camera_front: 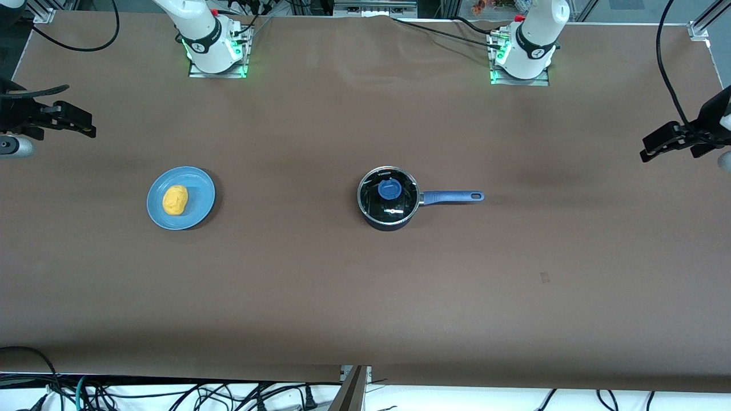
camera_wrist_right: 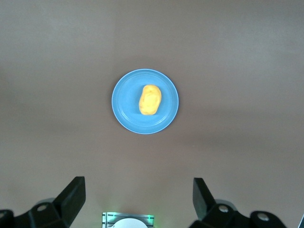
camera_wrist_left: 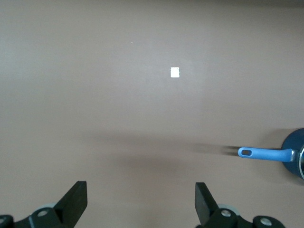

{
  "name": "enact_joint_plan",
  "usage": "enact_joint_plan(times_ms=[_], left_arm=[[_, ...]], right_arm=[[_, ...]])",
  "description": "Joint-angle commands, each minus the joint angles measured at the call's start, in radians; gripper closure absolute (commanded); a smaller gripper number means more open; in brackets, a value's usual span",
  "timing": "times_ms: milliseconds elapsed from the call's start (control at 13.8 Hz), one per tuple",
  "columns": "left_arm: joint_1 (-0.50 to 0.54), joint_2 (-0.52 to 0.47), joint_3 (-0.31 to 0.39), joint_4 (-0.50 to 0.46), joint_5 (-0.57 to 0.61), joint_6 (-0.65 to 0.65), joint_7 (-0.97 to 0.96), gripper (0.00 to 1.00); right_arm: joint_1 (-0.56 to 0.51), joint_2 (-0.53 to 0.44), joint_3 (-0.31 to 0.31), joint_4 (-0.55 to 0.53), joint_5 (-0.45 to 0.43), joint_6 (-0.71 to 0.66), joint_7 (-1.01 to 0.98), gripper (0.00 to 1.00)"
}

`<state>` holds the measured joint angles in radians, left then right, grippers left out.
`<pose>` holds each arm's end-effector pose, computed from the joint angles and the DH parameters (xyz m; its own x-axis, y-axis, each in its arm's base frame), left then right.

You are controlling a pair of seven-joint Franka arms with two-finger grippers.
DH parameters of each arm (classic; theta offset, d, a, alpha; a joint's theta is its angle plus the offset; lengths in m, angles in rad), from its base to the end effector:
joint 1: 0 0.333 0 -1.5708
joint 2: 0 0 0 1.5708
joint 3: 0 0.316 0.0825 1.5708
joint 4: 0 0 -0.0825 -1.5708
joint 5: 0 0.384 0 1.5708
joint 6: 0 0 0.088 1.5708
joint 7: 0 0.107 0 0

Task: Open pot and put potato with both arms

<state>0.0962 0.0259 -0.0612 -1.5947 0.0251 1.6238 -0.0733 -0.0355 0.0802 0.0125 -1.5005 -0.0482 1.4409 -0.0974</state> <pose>0.5662 0.0228 0.6034 0.9943 0.1068 0.0049 0.1069 -0.9940 -0.0232 0.5643 -0.0189 0.6020 0.9873 0.0683 -0.1431 0.0738 -0.9967 0.0334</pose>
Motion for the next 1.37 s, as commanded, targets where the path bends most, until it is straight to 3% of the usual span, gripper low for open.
enact_joint_plan(times_ms=[0, 289, 1300], left_arm=[[0.002, -0.011, -0.003, -0.011, -0.025, -0.027, 0.027, 0.00], [0.008, 0.000, -0.002, 0.013, -0.074, -0.022, -0.006, 0.00], [0.014, -0.001, -0.005, -0.016, -0.074, -0.019, 0.009, 0.00]], right_arm=[[-0.015, -0.008, -0.009, 0.008, 0.016, -0.017, -0.002, 0.00], [-0.011, -0.020, -0.006, -0.010, 0.016, -0.020, 0.002, 0.00], [-0.003, -0.002, 0.003, 0.011, 0.013, -0.005, -0.002, 0.00]])
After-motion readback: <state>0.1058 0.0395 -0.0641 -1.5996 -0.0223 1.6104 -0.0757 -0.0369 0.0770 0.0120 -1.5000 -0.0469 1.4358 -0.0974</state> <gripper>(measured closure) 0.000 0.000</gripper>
